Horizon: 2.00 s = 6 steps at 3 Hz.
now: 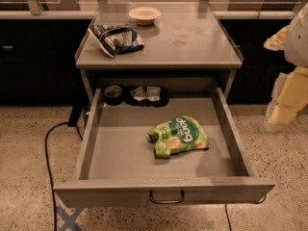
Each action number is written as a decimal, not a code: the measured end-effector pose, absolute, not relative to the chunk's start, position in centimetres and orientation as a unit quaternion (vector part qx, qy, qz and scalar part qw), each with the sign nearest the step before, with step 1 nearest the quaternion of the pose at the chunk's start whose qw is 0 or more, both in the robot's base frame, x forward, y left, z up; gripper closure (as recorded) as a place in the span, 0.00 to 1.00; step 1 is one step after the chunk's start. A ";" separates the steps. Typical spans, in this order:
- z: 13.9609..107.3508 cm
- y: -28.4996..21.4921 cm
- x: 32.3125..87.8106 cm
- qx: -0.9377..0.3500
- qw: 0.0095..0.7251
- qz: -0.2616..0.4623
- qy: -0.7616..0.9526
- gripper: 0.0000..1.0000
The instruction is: Pick green rice chip bag from top drawer and place on counter
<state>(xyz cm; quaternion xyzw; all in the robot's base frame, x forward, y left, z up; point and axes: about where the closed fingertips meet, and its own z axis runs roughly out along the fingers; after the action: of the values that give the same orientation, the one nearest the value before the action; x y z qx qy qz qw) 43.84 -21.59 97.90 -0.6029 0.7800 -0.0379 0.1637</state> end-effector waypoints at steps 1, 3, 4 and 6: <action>97.9 -21.6 43.8 -0.603 0.164 -0.038 0.780 0.00; 91.6 -21.4 45.7 -0.600 0.183 0.017 0.778 0.00; 84.9 -19.3 46.7 -0.605 0.176 0.075 0.773 0.00; 83.8 -18.7 47.4 -0.605 0.181 0.081 0.771 0.00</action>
Offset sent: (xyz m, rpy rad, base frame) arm 0.0108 -0.0016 -0.0357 0.0916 0.0086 0.0136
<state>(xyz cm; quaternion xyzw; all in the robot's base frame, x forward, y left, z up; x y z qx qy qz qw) 47.41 -18.74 83.77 -0.6052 0.7710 0.0812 0.1807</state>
